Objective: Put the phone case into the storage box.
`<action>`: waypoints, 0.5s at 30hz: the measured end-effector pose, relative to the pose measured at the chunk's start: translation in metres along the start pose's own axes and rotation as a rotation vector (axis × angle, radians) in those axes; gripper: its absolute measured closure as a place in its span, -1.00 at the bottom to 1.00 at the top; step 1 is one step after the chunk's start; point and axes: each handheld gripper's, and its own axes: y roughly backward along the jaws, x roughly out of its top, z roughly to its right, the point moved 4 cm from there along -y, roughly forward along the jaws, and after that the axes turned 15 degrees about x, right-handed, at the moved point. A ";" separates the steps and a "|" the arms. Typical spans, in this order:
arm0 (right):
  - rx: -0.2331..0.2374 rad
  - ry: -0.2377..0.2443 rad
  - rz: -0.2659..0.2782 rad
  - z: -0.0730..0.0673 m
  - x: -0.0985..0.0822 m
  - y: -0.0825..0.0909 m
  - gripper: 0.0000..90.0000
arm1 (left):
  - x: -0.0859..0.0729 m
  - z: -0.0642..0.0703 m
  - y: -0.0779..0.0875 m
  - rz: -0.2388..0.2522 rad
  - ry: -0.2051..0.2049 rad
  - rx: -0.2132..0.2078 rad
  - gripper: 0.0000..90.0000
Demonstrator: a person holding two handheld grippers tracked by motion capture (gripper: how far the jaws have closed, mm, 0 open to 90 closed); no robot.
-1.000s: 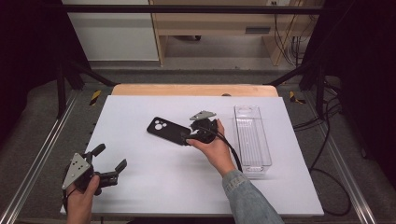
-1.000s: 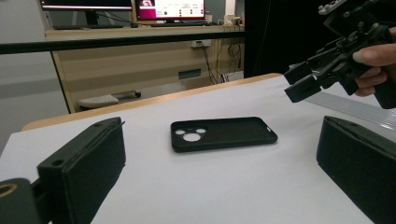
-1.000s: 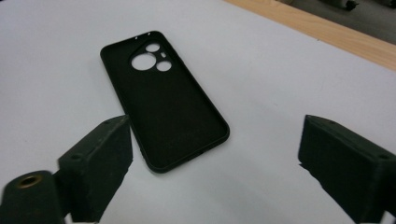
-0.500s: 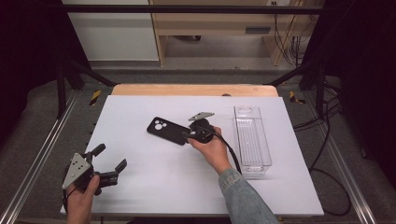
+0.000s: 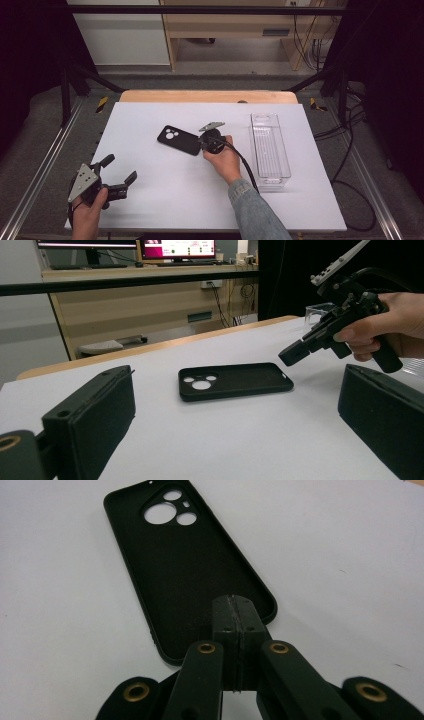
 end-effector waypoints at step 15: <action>-0.002 0.038 -0.044 -0.003 0.003 -0.022 1.00 | 0.000 0.001 -0.001 -0.003 0.001 -0.007 -0.96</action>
